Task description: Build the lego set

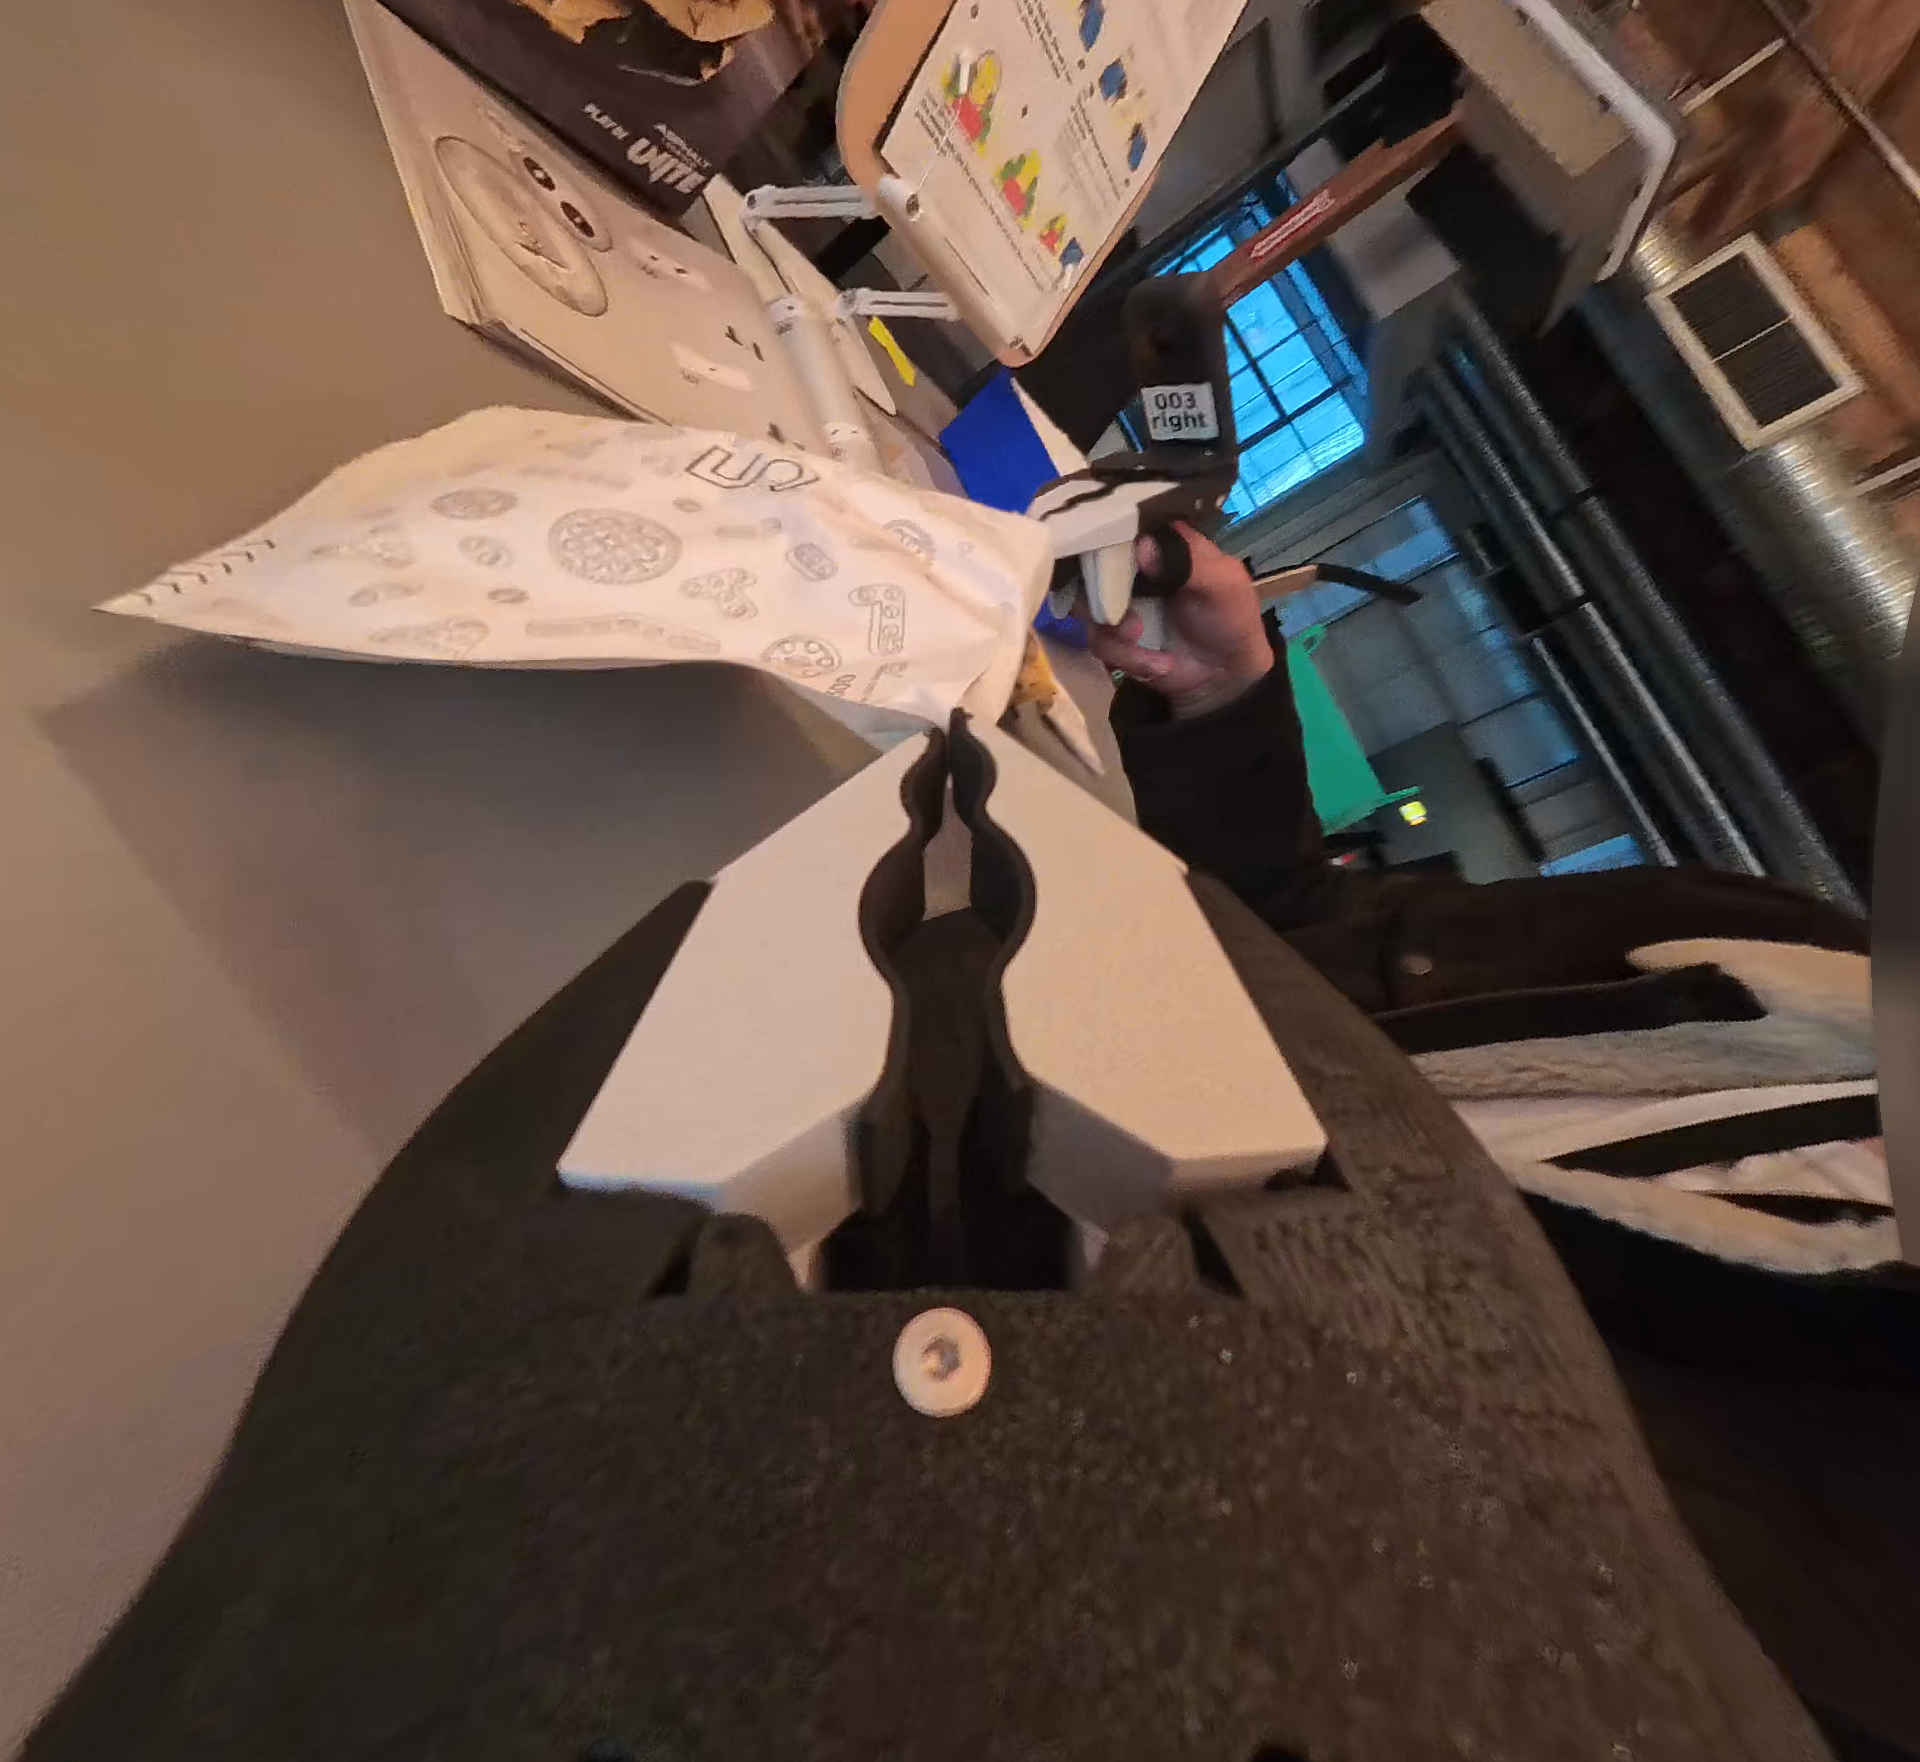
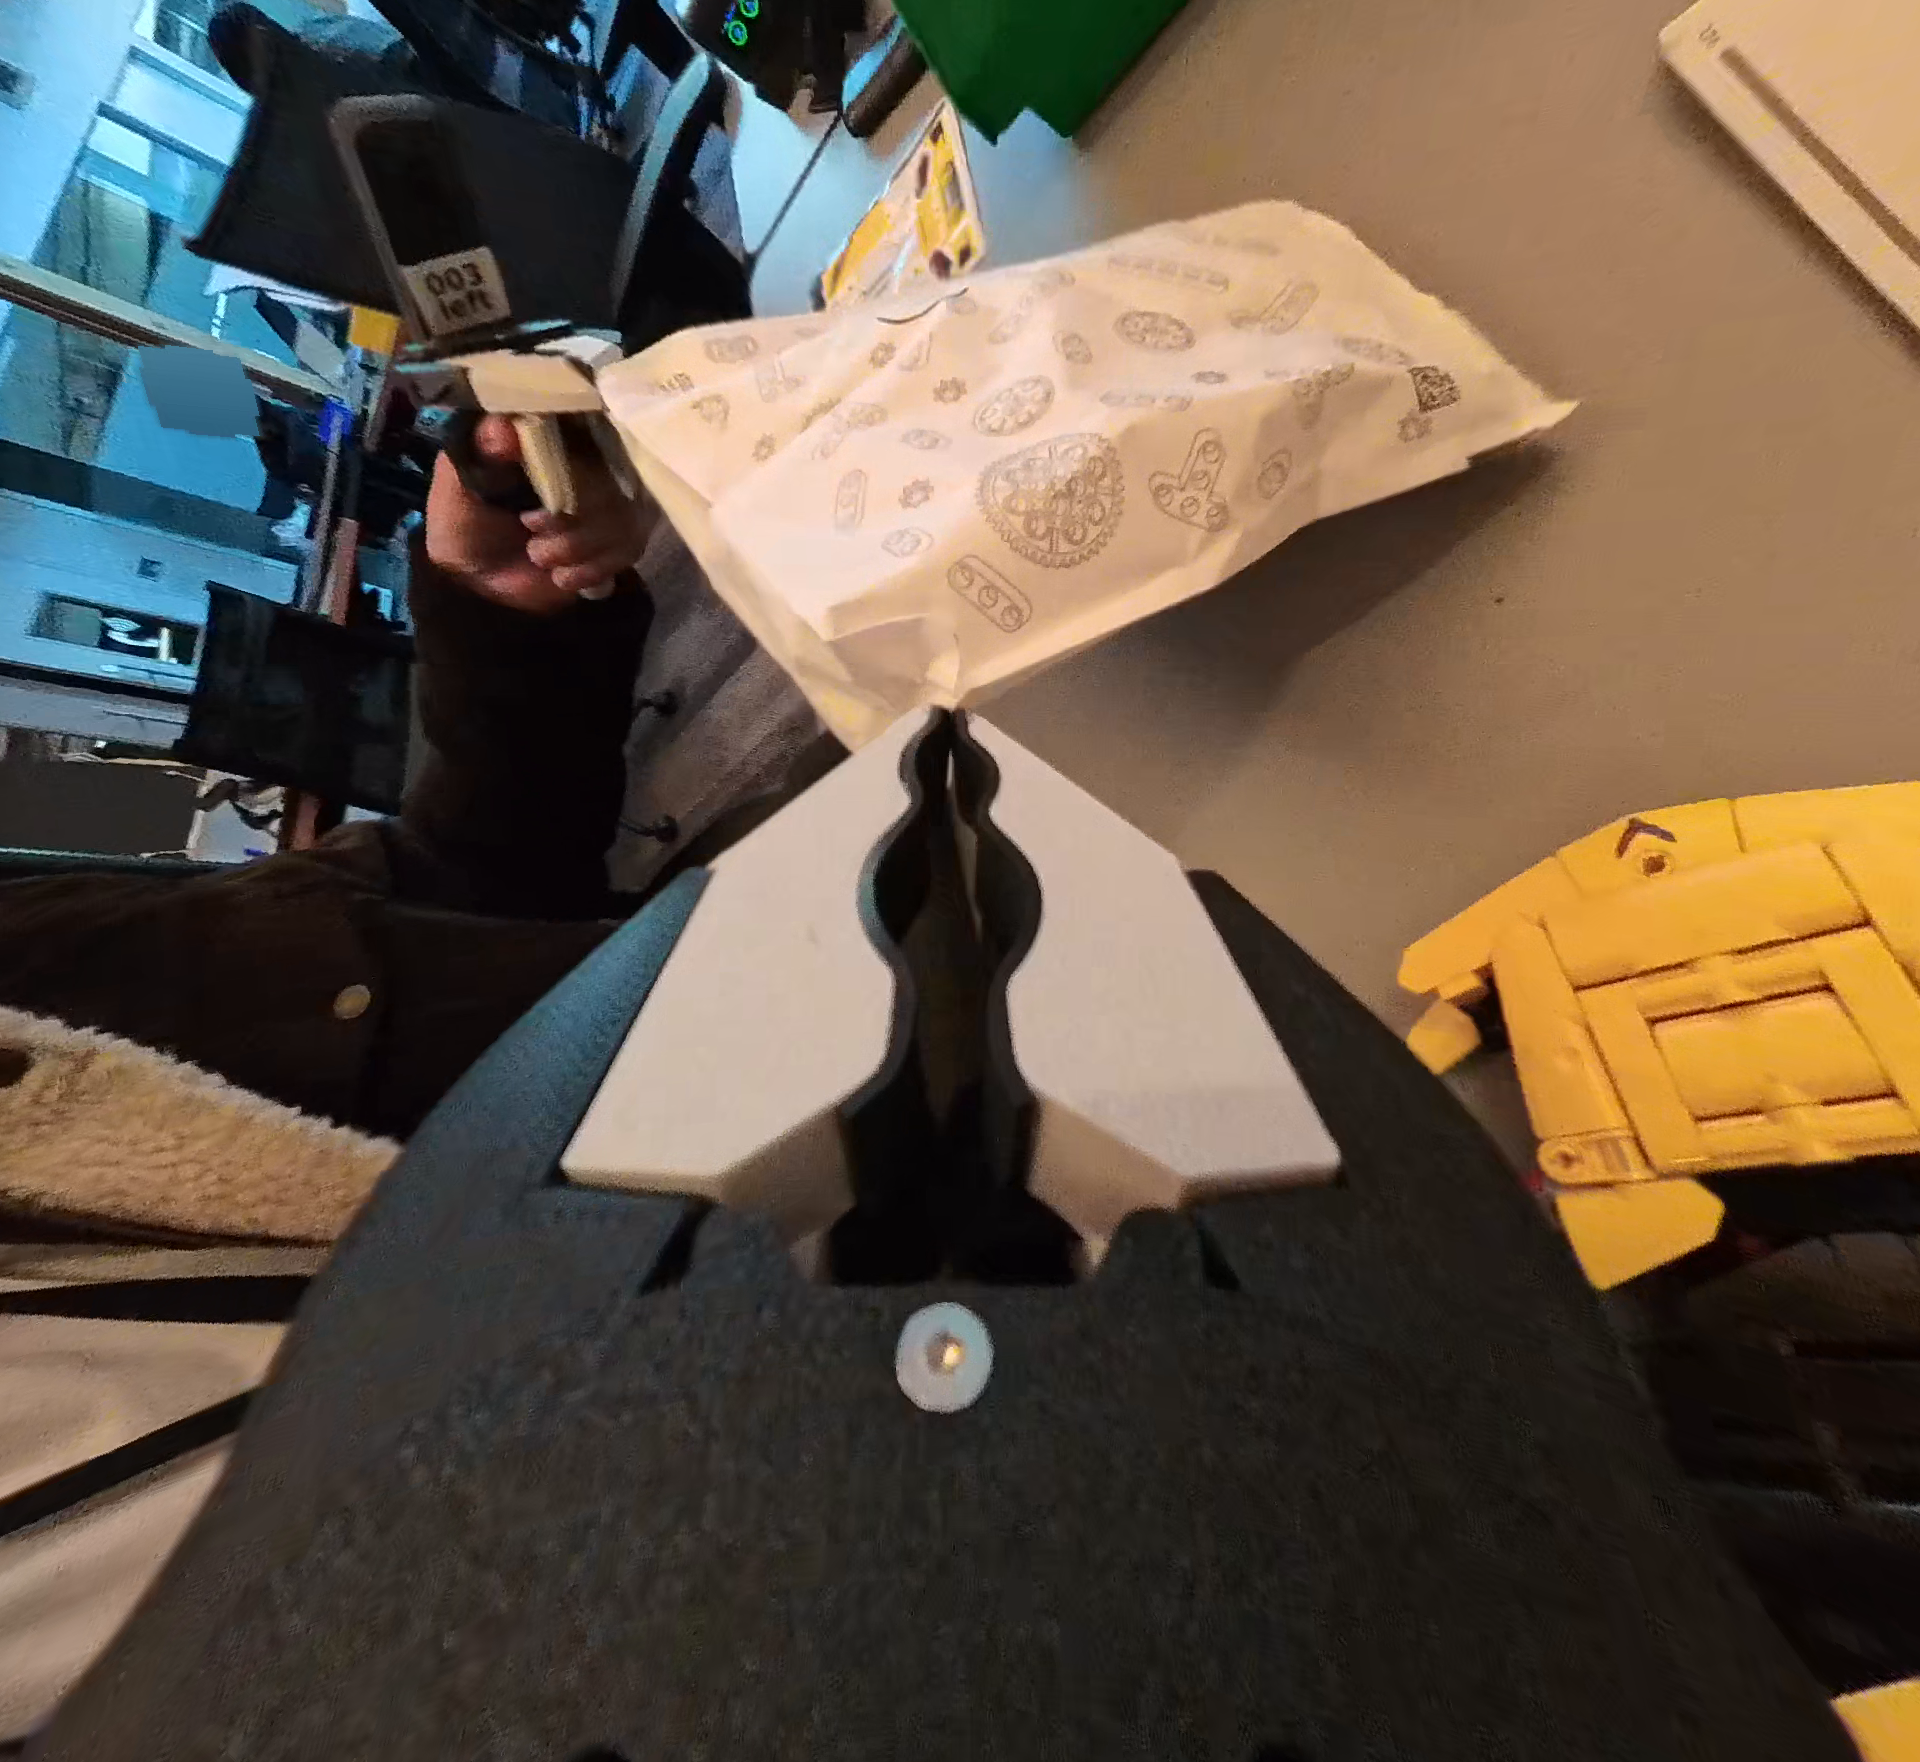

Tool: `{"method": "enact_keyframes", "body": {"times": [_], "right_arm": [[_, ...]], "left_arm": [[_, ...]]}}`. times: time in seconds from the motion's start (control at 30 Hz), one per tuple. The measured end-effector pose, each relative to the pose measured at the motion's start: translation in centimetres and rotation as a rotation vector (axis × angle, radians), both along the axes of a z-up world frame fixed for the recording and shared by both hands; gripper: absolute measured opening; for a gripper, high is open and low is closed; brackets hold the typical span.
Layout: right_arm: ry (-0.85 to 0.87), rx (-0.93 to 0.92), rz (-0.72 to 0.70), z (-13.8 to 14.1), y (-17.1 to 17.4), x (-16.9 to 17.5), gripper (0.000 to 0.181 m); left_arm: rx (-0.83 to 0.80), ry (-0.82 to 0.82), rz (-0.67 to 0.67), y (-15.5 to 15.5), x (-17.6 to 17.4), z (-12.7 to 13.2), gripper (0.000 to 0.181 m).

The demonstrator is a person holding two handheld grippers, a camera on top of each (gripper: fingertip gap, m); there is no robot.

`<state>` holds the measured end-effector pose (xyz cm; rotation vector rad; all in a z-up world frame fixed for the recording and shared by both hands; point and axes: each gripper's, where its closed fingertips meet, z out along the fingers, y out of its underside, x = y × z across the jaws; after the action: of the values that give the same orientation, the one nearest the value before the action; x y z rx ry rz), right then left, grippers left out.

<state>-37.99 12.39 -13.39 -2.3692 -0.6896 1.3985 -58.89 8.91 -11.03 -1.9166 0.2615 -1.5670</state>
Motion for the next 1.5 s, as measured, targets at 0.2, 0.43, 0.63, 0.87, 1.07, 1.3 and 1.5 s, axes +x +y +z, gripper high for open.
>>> {"method": "enact_keyframes", "body": {"times": [0.2,0.43,0.63,0.87,1.07,1.3,1.5], "right_arm": [[0.033,-0.069,0.011,1.0,0.1,0.6,0.0],[0.034,-0.077,0.028,2.2,-0.5,1.2,0.0],[-0.046,-0.087,0.094,1.3,-4.4,1.7,0.0],[-0.061,-0.031,0.109,2.7,-8.6,2.0,0.0],[-0.068,-0.003,0.105,4.2,-8.2,2.1,0.0],[-0.091,-0.185,0.146,6.8,-2.4,1.6,0.0],[0.003,-0.254,0.128,9.0,-0.7,2.1,0.0]], "left_arm": [[-0.051,-0.021,-0.02,0.8,0.1,0.6,0.0],[-0.054,-0.015,-0.054,0.7,0.6,1.9,0.0],[-0.064,0.05,-0.131,-2.8,1.0,1.7,0.0],[-0.037,0.079,-0.166,-7.0,1.2,2.6,0.0],[-0.026,0.05,-0.18,-6.7,1.3,4.4,0.0],[-0.159,0.08,-0.194,0.6,1.7,6.6,0.0],[-0.165,0.097,-0.179,3.3,1.1,7.0,0.0]]}}
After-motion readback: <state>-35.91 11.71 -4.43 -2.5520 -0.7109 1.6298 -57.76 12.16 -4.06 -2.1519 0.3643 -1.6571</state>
